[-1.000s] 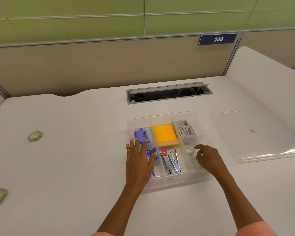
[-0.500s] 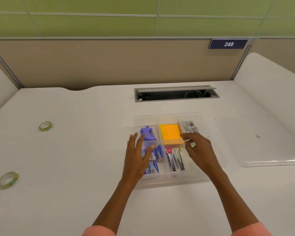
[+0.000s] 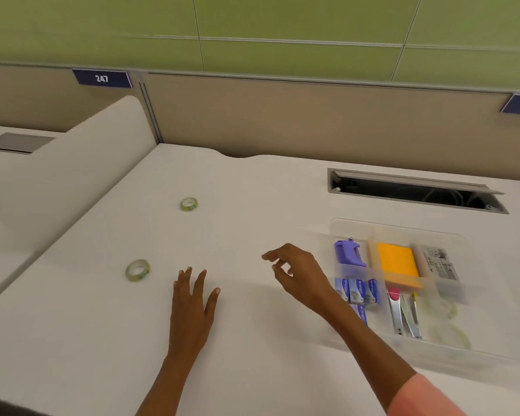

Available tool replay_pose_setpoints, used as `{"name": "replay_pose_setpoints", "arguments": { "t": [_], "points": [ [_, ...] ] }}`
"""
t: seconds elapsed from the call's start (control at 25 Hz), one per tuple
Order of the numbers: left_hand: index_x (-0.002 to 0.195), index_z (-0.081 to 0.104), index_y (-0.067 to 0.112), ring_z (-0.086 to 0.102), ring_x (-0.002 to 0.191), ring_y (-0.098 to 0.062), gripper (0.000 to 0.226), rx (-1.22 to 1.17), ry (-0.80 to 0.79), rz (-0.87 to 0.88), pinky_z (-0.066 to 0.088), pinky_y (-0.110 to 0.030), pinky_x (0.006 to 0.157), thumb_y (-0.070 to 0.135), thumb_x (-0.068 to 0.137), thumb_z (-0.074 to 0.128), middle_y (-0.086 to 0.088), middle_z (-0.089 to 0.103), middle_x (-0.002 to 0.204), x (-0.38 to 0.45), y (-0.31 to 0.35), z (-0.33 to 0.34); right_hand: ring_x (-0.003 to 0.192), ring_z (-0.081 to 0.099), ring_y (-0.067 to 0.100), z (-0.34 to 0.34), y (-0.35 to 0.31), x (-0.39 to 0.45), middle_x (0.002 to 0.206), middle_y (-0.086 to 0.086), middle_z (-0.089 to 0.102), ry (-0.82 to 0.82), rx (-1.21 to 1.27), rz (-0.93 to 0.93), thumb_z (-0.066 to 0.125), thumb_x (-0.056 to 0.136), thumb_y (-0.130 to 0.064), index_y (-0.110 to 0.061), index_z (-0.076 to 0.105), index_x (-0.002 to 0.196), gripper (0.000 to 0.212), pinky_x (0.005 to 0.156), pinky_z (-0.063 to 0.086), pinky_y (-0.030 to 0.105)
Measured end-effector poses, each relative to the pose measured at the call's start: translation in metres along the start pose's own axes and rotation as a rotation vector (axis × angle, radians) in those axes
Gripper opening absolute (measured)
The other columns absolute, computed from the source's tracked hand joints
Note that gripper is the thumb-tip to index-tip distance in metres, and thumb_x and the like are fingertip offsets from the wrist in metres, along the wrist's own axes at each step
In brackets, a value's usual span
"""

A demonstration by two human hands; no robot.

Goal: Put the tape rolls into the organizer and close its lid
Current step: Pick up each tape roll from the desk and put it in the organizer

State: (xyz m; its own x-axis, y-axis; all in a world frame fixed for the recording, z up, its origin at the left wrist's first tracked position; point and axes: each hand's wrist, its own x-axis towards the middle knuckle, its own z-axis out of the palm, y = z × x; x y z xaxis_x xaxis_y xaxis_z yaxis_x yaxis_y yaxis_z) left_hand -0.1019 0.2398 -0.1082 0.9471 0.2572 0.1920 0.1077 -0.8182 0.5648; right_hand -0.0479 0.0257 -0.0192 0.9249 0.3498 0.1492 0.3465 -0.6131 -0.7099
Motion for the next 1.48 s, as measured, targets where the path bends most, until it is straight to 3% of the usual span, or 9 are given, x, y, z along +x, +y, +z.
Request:
{"name": "replay_pose_setpoints", "arguments": {
  "t": [0.16, 0.24, 0.4, 0.56, 0.72, 0.92, 1.12, 1.32, 1.48],
  "points": [
    [0.127, 0.041, 0.003, 0.029, 0.133, -0.044, 0.049, 0.179, 0.19, -0.179, 0.018, -0.054, 0.112, 0.032, 0.09, 0.031, -0.029, 0.041, 0.135, 0.007, -0.05, -0.03, 0.098, 0.058, 0.017, 0.049, -0.028, 0.031, 0.11, 0.002, 0.061, -0.142, -0.057, -0.079, 0.05, 0.087, -0.011, -0.022, 0.06, 0.113, 0.03, 0.083, 0.048, 0.032],
    [0.127, 0.039, -0.004, 0.031, 0.13, -0.049, 0.05, 0.23, 0.182, -0.303, 0.02, -0.058, 0.11, 0.027, 0.088, 0.033, -0.034, 0.041, 0.134, 0.012, -0.069, -0.038, 0.101, 0.056, 0.019, 0.073, -0.041, 0.044, 0.111, 0.004, 0.06, -0.209, -0.093, -0.116, 0.049, 0.087, -0.011, -0.021, 0.058, 0.115, 0.031, 0.084, 0.048, 0.034],
    [0.128, 0.036, -0.008, 0.036, 0.127, -0.049, 0.061, 0.267, 0.071, -0.455, 0.025, -0.059, 0.108, 0.036, 0.09, 0.021, -0.038, 0.04, 0.133, 0.018, -0.079, -0.037, 0.109, 0.051, 0.024, 0.116, -0.058, 0.065, 0.117, 0.008, 0.055, -0.315, -0.17, -0.171, 0.048, 0.089, -0.013, -0.021, 0.051, 0.123, 0.036, 0.088, 0.046, 0.038],
    [0.129, 0.039, -0.004, 0.037, 0.129, -0.044, 0.066, 0.31, 0.043, -0.456, 0.023, -0.055, 0.109, 0.042, 0.091, 0.012, -0.034, 0.04, 0.136, 0.021, -0.079, -0.033, 0.107, 0.047, 0.032, 0.159, -0.069, 0.082, 0.122, 0.014, 0.049, -0.368, -0.417, -0.268, 0.045, 0.089, -0.009, -0.024, 0.031, 0.137, 0.053, 0.086, 0.042, 0.043],
    [0.131, 0.038, 0.0, 0.034, 0.132, -0.04, 0.063, 0.334, 0.051, -0.444, 0.021, -0.053, 0.111, 0.042, 0.09, 0.016, -0.03, 0.038, 0.139, 0.022, -0.084, -0.03, 0.103, 0.045, 0.037, 0.192, -0.081, 0.098, 0.121, 0.022, 0.044, -0.409, -0.578, -0.394, 0.043, 0.088, -0.006, -0.026, 0.02, 0.141, 0.061, 0.08, 0.039, 0.045],
    [0.133, 0.036, 0.001, 0.032, 0.134, -0.039, 0.063, 0.346, 0.076, -0.419, 0.017, -0.05, 0.111, 0.043, 0.09, 0.015, -0.028, 0.036, 0.141, 0.022, -0.087, -0.029, 0.105, 0.045, 0.035, 0.207, -0.082, 0.102, 0.121, 0.02, 0.047, -0.372, -0.558, -0.417, 0.046, 0.088, -0.008, -0.021, 0.032, 0.136, 0.052, 0.084, 0.041, 0.045],
    [0.133, 0.036, 0.0, 0.032, 0.133, -0.04, 0.068, 0.345, 0.083, -0.396, 0.016, -0.051, 0.111, 0.045, 0.09, 0.008, -0.03, 0.036, 0.14, 0.02, -0.089, -0.029, 0.096, 0.051, 0.035, 0.193, -0.068, 0.09, 0.11, 0.018, 0.054, -0.256, -0.496, -0.33, 0.049, 0.087, -0.011, -0.009, 0.045, 0.12, 0.033, 0.077, 0.044, 0.043],
    [0.13, 0.039, 0.0, 0.027, 0.135, -0.04, 0.061, 0.255, 0.124, -0.373, 0.016, -0.05, 0.113, 0.043, 0.089, 0.023, -0.03, 0.034, 0.141, 0.018, -0.09, -0.031, 0.074, 0.059, 0.032, 0.168, -0.05, 0.067, 0.093, 0.013, 0.062, -0.126, -0.532, -0.209, 0.071, 0.074, -0.026, -0.006, 0.057, 0.091, 0.03, 0.055, 0.047, 0.035],
    [0.129, 0.04, 0.002, 0.023, 0.138, -0.036, 0.047, 0.155, 0.129, -0.275, 0.017, -0.047, 0.116, 0.031, 0.092, 0.043, -0.025, 0.033, 0.144, 0.009, -0.083, -0.032, 0.1, 0.052, 0.032, 0.142, -0.036, 0.048, 0.113, 0.012, 0.057, -0.119, -0.402, -0.044, 0.057, 0.085, -0.028, -0.005, 0.053, 0.103, 0.029, 0.078, 0.044, 0.04]
  ]
}}
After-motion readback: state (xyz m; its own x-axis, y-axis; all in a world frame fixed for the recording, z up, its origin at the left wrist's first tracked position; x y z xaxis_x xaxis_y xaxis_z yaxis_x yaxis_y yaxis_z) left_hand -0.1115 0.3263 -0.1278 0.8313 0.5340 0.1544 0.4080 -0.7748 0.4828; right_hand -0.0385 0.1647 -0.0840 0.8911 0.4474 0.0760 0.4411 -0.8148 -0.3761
